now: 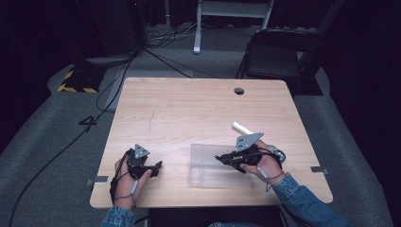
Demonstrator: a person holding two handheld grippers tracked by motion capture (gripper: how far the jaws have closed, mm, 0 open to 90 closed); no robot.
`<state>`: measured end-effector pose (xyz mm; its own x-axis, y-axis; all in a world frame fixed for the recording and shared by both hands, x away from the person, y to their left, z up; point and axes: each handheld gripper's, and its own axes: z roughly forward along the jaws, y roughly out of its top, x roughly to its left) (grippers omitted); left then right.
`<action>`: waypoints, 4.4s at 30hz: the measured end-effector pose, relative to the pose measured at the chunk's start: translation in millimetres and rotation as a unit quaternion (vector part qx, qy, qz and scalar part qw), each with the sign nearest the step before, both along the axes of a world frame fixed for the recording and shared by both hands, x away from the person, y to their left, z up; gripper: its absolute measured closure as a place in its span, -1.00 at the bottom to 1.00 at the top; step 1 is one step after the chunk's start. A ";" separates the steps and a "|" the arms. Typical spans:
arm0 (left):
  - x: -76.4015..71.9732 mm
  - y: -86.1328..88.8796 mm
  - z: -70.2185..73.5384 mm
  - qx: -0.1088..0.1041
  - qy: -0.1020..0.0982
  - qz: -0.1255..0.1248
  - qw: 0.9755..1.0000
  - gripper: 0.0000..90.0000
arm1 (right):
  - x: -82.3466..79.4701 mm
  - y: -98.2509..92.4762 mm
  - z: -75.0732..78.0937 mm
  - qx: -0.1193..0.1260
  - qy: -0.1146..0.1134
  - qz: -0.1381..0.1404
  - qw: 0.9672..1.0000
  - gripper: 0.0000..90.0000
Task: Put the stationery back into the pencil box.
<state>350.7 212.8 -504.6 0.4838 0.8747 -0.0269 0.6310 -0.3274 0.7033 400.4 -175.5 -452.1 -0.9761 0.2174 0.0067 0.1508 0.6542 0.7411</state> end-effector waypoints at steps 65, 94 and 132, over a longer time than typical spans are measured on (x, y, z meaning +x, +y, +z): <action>-0.9 -0.3 0.1 0.001 0.001 -0.012 1.000 -0.53 | -8.1 6.7 4.7 -0.038 -0.035 0.002 0.999 0.54; 0.5 -0.7 0.2 0.003 0.001 -0.014 1.000 -0.57 | 18.7 -81.4 48.9 0.020 -0.018 -0.165 0.986 -0.04; 0.5 -0.6 0.2 0.003 0.001 -0.014 1.000 -0.57 | 53.7 -133.2 -0.9 -0.098 0.068 -0.332 0.936 -0.23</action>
